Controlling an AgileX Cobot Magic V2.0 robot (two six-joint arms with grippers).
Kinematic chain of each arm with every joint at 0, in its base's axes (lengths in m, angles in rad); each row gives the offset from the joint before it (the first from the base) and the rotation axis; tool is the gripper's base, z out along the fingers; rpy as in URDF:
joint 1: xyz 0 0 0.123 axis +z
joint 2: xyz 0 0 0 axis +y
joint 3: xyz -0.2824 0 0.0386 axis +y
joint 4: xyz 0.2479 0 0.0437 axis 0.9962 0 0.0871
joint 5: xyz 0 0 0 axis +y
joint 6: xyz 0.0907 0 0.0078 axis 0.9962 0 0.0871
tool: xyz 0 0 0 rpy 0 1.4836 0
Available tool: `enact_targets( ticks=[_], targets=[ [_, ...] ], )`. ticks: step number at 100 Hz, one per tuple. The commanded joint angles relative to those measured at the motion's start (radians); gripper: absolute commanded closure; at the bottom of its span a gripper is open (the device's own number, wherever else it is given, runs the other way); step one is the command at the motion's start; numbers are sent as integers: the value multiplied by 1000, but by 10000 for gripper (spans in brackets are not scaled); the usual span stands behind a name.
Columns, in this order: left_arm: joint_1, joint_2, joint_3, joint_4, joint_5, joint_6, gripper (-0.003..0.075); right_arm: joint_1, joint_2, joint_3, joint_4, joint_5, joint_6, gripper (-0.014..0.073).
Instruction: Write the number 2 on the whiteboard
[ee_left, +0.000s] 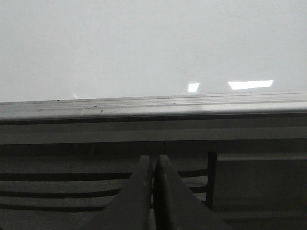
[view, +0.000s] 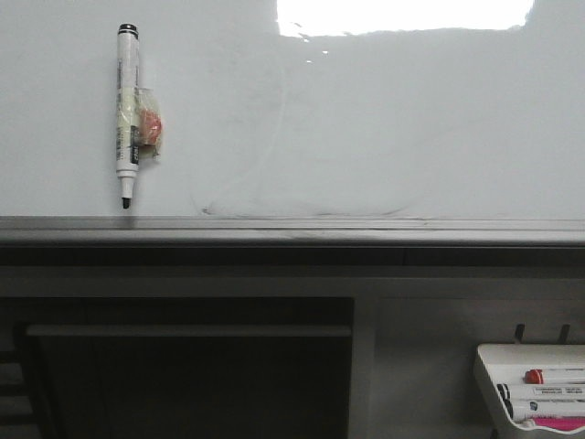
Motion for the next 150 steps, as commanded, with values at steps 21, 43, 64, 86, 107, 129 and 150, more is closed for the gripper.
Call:
enact_targets(
  ticks=[21,43,64,86,107,129,150],
  targets=[
    [5,-26,27,-8,-56,-8,739,-4,-24,22,-8,-25,0,654],
    [5,-26,27,-8,-56,-8,739,-4,-24,22,-8,-25,0,654],
    [5,-26,27,-8,-56,-8,739,-4,-24,22,-8,-30,0,654],
    [5,-26,27,-24,-125,-8,739,-4,-24,22,-10,-132,-2,654],
    [5,-26,27,-150,-462,-8,739,-4,-24,22,-10,-423,-2,654],
    [5,-26,27,-150,-555,-8,739,-4,-24,22,-10,-556,-2,654],
    [6,-26,27,-150,-567,-8,740,-4,-24,7,45,-601,56,654]
  ],
)
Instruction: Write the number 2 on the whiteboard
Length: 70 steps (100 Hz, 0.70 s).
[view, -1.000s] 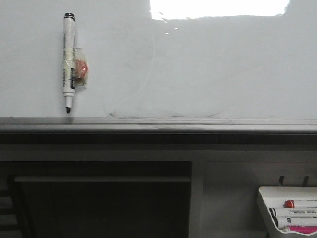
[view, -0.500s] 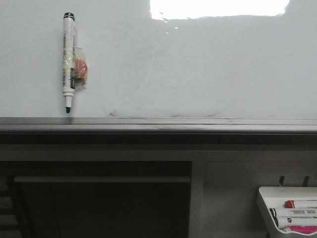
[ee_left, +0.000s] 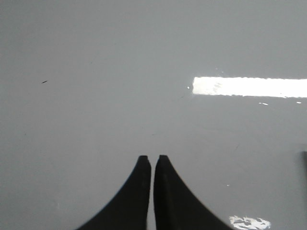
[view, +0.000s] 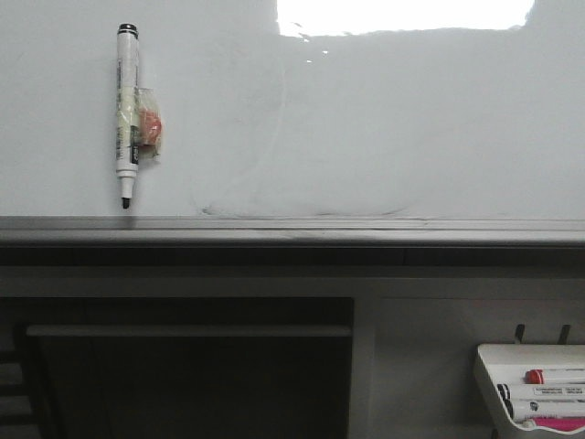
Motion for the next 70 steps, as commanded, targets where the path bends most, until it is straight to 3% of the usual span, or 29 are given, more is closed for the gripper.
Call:
enact_targets(
  ticks=[1,16,23,40,62,70],
  targets=[
    [6,-26,27,-10,-87,-8,740,-4,-24,4,51,-67,59,654],
    [6,-24,11,-50,-92,-8,740,-4,-8,-113,84,285,75,653],
    [9,-5,-28,-50,-61,-8,740,-4,14,-171,84,325,75,653],
    [9,151,-231,-46,206,-8,740,-4,96,-331,84,467,73,653],
    [9,337,-372,-54,300,-8,736,-4,165,-427,84,577,73,654],
    [-13,382,-383,-117,290,-8,673,-4,165,-425,84,584,73,654]
  ],
)
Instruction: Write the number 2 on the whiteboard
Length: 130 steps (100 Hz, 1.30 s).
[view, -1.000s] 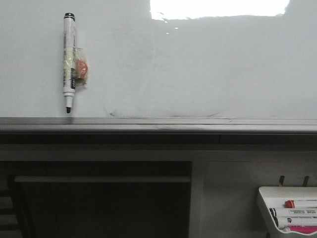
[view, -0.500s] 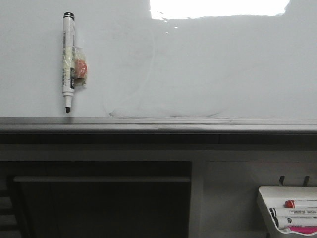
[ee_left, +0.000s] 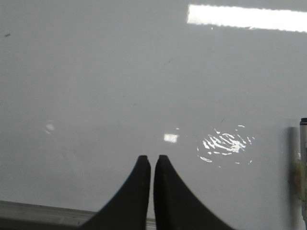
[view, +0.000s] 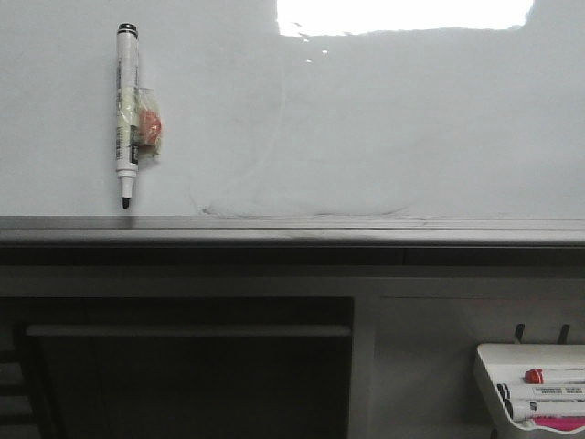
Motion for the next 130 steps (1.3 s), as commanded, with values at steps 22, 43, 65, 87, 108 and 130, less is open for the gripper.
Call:
enact_targets(
  ticks=[22,43,65,87,108,130],
  targets=[
    [-193,214,-46,-129,-265,-4,311,-4,24,-30,4,-81,-2,654],
    [-467,444,-46,-102,-529,-4,249,-4,24,-30,4,-70,-2,654],
    [-675,687,-46,-43,-698,-4,250,-4,24,-30,8,-70,-2,654],
    [-719,832,-46,-62,-786,-34,260,-4,24,-30,13,-95,-2,654],
    [-724,921,-59,-66,-832,-119,300,-4,24,-30,37,-96,-2,654],
    [-724,1009,-100,-69,-895,-119,326,-4,24,-30,46,-87,-2,654]
  ],
)
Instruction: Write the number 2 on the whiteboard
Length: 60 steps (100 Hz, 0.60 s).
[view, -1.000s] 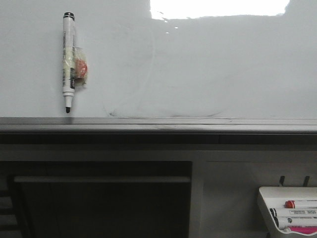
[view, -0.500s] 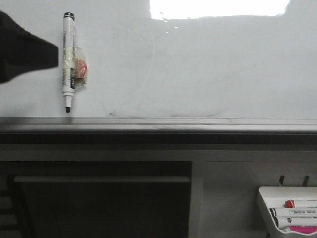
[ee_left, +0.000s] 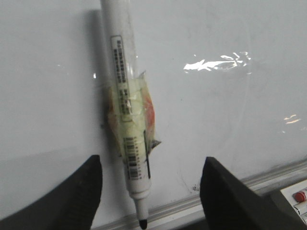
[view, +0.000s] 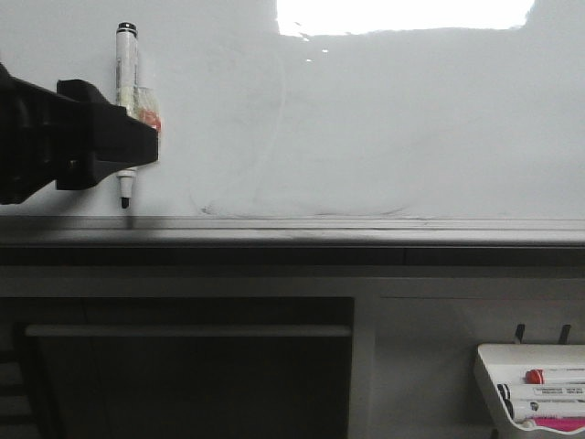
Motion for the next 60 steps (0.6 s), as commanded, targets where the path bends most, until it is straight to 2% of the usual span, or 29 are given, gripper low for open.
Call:
enact_targets(
  ticks=[1,7,11,30,45,51,60],
  targets=[
    [-10,10,-44,-3,-103,-13,330,-4,24,-30,13,-76,-4,654],
    [-10,32,-55,-21,-103,-13,362,-4,24,-30,21,-76,-4,654],
    [-10,49,-60,-43,-103,-13,410,-4,24,-30,22,-73,-4,654],
    [-8,108,-62,-71,-135,-11,734,-4,24,-30,22,-52,-4,654],
    [-8,103,-62,-69,-135,-11,739,-4,28,-34,32,-11,-44,653],
    [-8,88,-60,-41,-133,-11,739,-2,46,-43,89,15,-105,653],
    [-10,49,-48,65,-124,-11,739,36,98,-73,260,50,-288,653]
  ],
)
